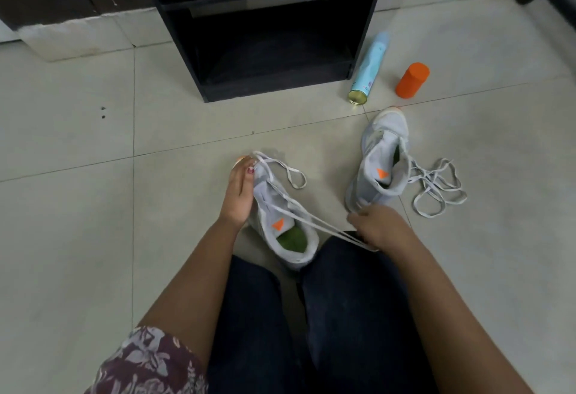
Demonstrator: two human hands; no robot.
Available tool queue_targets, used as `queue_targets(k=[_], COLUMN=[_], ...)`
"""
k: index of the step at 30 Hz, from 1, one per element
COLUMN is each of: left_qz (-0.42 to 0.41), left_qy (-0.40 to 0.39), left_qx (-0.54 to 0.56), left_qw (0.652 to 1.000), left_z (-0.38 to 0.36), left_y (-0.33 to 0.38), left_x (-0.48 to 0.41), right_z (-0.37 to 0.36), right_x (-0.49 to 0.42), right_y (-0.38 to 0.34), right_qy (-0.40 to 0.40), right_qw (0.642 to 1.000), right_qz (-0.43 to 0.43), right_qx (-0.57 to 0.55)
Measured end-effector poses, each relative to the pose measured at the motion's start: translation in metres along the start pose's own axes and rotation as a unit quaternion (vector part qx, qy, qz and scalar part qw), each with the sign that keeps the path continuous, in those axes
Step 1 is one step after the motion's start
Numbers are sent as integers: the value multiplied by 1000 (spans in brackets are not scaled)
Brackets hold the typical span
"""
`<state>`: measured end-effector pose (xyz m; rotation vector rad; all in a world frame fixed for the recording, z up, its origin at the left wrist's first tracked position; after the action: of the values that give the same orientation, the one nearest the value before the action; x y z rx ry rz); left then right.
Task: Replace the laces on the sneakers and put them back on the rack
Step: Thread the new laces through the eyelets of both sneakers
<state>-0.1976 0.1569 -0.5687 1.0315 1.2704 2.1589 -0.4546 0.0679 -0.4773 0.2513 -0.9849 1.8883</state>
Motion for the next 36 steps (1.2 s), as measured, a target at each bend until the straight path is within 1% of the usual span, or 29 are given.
queue_targets(k=[1, 2, 3, 4, 5, 6, 7, 9, 10, 11, 13, 14, 15, 17, 19, 20, 21, 22, 23, 24, 25, 26, 29, 30, 32, 34, 36], left_qz=[6, 11, 18, 26, 36, 48, 57, 60, 62, 64, 76, 80, 84, 92, 106, 113, 115, 112, 112, 113, 109, 110, 109, 104, 104, 91, 46], left_qy=[2, 2, 2, 1, 3, 4, 3, -6, -11, -14, -12, -12, -15, -22, -24, -25, -30, -33, -40, -41, -37, -37, -27, -23, -23, -15, -2], left_qx=[3, 5, 11, 21, 34, 50, 69, 101, 107, 110, 110, 108, 109, 125, 146, 150, 154, 160, 168, 171, 169, 166, 134, 123, 117, 104, 43], left_qw=[1000, 1000, 1000, 999, 999, 998, 996, 993, 992, 992, 991, 991, 990, 988, 983, 982, 981, 980, 978, 978, 979, 979, 985, 987, 987, 990, 998], left_z=[-1, -1, -1, -1, 0, 2, 3, 3, 3, 3, 4, 5, 5, 5, 5, 5, 4, 4, 2, 1, 2, 2, 4, 4, 4, 6, 8], left_y=[0, 0, -1, -2, -4, -7, -9, -11, -12, -13, -18, -18, -17, -14, -11, -11, -11, -9, -11, -11, -9, -8, -13, -17, -19, -14, -8], left_x=[1, 3, 3, 3, 3, 1, -1, -2, -3, -4, -7, -7, -7, -6, -4, -2, 0, 0, 1, 1, -1, -1, -4, -6, -7, -5, -1], right_z=[-5, -9, -10, -7, -3, -4, -10, -38, -55, -69, -82, -78, -71, -56, -44, -42, -44, -47, -51, -55, -59, -63, -56, -49, -36, -28, -22], right_x=[-2, -3, -5, -5, -7, -10, -14, -19, -22, -25, -30, -29, -26, -17, -13, -13, -13, -18, -22, -25, -29, -31, -29, -27, -20, -12, -8], right_y=[-4, -9, -16, -25, -35, -47, -59, -78, -83, -84, -74, -70, -69, -75, -87, -96, -105, -112, -115, -114, -113, -110, -88, -79, -63, -52, -39], right_qy=[-23, -29, -16, 25, 81, 121, 128, 89, 53, 19, -24, -31, -36, -26, 6, 22, 36, 50, 48, 39, 32, 27, 31, 19, -38, -102, -115], right_qw=[995, 986, 979, 974, 966, 957, 951, 953, 957, 959, 958, 954, 945, 925, 915, 914, 914, 914, 914, 899, 884, 880, 926, 942, 971, 981, 985], right_qz=[5, 5, 6, 22, 56, 96, 134, 191, 194, 181, 122, 103, 101, 140, 228, 290, 353, 396, 390, 348, 297, 257, 157, 119, 73, 61, 39], right_qx=[100, 165, 201, 225, 240, 247, 248, 217, 209, 216, 257, 280, 308, 352, 333, 283, 195, 67, -100, -262, -360, -399, -342, -313, -226, -153, -124])
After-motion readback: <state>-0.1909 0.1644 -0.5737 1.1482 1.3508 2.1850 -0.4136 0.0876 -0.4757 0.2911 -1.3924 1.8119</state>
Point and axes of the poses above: each hand's wrist, its own x-axis away from the middle knuckle, its own z-axis out of the back of the hand, y = z × x, the point moved 4 cm from there along -x, towards the middle knuckle, and after that the axes turned 15 degrees about z, right-handed, at the moved point
